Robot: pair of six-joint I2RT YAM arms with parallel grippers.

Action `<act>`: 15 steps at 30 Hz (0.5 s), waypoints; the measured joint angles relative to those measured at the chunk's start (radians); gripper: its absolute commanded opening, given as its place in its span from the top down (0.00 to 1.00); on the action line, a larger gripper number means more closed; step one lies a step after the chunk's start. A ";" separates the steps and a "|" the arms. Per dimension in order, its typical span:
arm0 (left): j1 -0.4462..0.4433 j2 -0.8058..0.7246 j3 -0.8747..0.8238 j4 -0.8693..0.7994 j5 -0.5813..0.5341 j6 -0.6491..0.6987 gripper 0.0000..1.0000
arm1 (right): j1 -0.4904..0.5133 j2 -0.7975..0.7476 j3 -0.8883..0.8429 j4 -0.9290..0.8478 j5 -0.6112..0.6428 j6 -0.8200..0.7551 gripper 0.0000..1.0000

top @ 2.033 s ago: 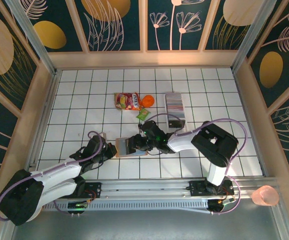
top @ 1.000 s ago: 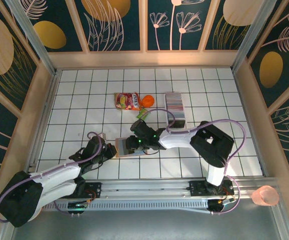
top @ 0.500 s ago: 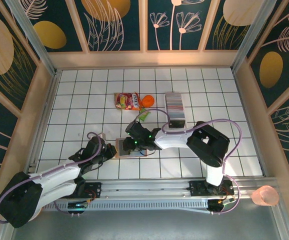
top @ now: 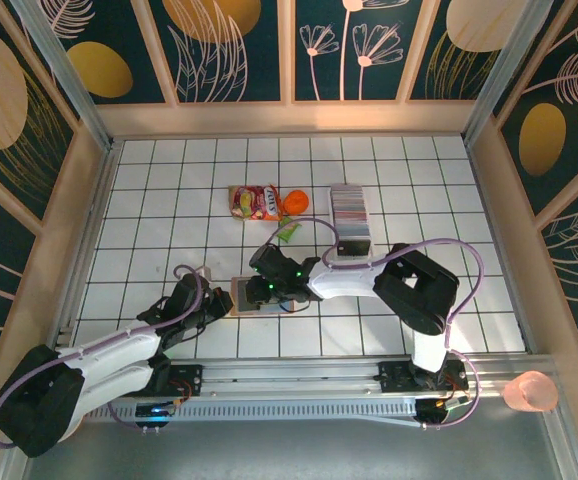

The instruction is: Put the credit cards into the card holder

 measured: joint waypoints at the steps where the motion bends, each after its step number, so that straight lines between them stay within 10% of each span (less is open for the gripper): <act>1: 0.000 0.000 0.000 0.000 0.000 0.000 1.00 | 0.002 0.000 0.001 -0.003 0.004 0.000 0.67; 15: 0.000 -0.017 -0.004 -0.013 0.000 0.000 1.00 | 0.026 0.017 0.040 -0.047 0.013 -0.008 0.70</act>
